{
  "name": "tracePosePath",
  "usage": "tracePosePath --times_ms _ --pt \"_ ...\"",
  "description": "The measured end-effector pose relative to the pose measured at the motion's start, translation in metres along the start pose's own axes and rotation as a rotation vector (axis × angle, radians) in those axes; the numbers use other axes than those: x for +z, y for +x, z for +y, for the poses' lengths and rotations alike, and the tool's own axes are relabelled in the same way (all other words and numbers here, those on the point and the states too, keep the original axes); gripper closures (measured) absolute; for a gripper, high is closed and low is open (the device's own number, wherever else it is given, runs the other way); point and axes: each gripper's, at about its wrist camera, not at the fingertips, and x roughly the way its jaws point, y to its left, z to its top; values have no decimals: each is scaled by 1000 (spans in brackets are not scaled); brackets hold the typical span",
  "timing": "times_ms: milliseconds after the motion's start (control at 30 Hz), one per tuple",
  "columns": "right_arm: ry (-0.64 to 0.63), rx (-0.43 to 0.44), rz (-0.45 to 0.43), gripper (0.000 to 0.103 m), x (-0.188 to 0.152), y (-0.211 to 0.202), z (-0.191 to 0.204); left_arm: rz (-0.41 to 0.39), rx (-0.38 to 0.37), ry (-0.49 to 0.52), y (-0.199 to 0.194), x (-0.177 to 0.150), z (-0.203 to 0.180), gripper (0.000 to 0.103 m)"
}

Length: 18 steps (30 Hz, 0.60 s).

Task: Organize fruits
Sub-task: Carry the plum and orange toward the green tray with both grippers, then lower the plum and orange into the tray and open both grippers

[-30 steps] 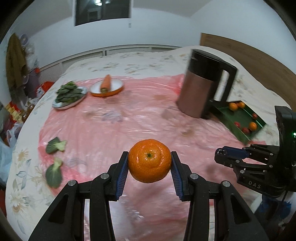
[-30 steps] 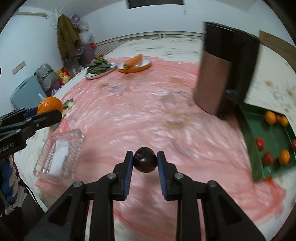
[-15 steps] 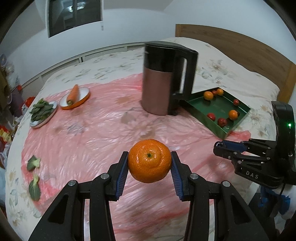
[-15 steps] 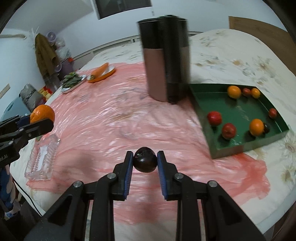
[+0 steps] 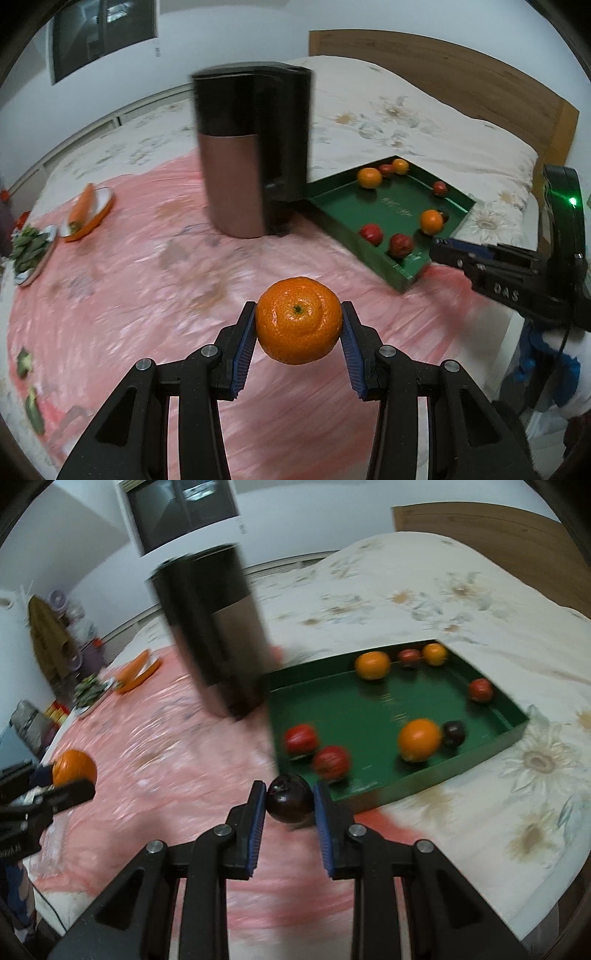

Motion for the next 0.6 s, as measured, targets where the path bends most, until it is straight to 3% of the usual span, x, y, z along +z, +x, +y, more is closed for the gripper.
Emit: tracePosePath --times_ms 300,433,600 --pt "43 -96 -47 89 36 20 -63 28 -121 30 57 45 -56 65" --pt "74 -130 -51 89 51 33 -89 42 -135 29 85 66 -71 65" --pt "77 -164 -28 89 59 55 -108 56 -102 56 123 93 -90 65"
